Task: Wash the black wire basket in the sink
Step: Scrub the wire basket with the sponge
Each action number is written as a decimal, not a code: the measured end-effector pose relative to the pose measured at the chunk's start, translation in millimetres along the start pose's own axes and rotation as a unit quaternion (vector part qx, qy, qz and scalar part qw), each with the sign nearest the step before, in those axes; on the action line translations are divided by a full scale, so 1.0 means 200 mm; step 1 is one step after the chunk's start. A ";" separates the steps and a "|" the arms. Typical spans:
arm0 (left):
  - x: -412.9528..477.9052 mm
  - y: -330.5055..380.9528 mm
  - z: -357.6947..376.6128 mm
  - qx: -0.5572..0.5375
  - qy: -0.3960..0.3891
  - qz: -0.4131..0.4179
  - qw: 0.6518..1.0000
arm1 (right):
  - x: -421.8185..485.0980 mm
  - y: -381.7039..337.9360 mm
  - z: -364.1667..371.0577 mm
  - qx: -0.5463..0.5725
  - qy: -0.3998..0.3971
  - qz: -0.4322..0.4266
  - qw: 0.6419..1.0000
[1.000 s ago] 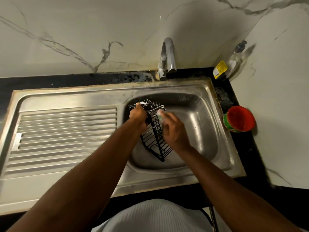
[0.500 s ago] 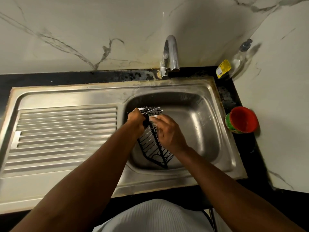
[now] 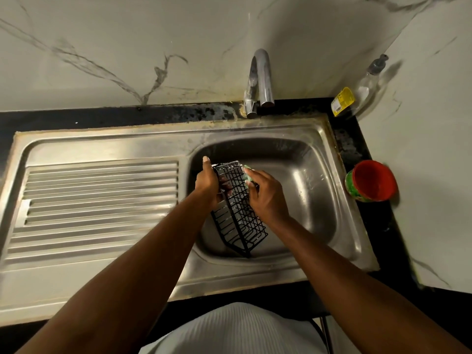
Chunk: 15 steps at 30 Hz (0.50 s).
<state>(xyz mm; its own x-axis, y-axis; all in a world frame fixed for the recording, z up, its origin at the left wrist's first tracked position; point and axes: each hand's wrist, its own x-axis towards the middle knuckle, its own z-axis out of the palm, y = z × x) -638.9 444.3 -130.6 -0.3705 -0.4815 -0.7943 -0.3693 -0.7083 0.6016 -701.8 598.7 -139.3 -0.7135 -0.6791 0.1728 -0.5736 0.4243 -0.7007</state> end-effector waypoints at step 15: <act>0.01 -0.09 -0.05 0.288 0.021 0.175 0.941 | 0.02 -0.03 0.16 -0.020 -0.095 -0.053 0.994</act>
<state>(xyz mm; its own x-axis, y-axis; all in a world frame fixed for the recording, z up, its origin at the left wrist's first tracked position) -624.5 450.3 -143.1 -0.5260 -0.6617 -0.5343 -0.6365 -0.1103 0.7633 -689.3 574.5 -156.4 -0.5610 -0.8209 0.1069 -0.6593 0.3650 -0.6573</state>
